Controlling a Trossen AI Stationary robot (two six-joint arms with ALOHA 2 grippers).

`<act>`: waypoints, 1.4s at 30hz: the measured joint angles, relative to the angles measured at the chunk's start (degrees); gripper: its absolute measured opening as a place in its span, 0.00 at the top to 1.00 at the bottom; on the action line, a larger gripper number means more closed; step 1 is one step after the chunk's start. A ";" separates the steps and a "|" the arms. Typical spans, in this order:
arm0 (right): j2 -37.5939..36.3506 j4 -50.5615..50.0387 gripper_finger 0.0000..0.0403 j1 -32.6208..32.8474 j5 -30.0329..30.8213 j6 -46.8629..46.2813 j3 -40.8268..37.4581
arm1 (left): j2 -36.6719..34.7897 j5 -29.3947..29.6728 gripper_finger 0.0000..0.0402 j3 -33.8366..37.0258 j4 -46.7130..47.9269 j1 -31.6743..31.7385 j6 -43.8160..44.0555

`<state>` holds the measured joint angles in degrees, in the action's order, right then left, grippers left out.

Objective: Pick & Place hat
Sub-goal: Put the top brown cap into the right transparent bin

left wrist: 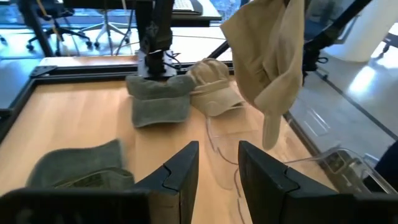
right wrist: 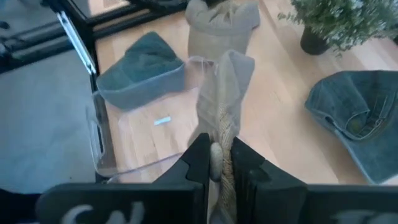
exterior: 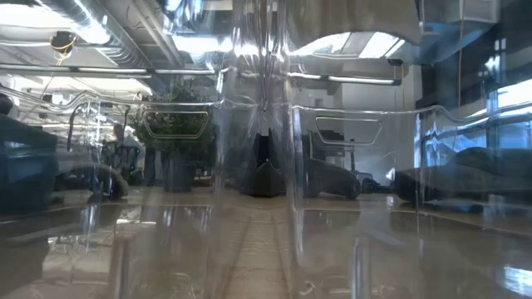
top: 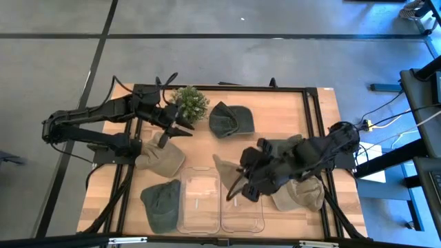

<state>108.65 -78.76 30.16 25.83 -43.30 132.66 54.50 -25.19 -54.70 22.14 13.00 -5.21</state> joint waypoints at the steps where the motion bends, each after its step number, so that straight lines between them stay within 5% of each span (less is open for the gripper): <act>1: 0.32 -0.21 0.91 0.37 0.06 -0.12 0.00 | 0.00 0.02 0.73 0.00 -0.01 -0.33 0.00; 14: 1.22 -5.00 0.91 2.68 4.45 -1.26 -1.00 | 0.02 0.13 0.73 0.00 0.35 -2.90 -0.02; 25: -4.69 8.73 0.91 2.16 0.73 0.11 -16.29 | 0.04 0.22 0.73 0.04 0.34 -2.79 -0.04; 35: -16.01 30.05 0.91 1.60 -2.03 2.51 -39.25 | 0.04 0.29 0.73 0.04 -0.01 -2.79 -0.04; 42: -20.78 33.88 0.91 1.06 -3.20 -1.68 -48.14 | 0.04 5.49 0.72 0.04 -0.09 -2.79 -0.07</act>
<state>87.86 -44.88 31.22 22.63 -44.97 84.52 54.54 -19.70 -54.65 22.05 10.22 -5.28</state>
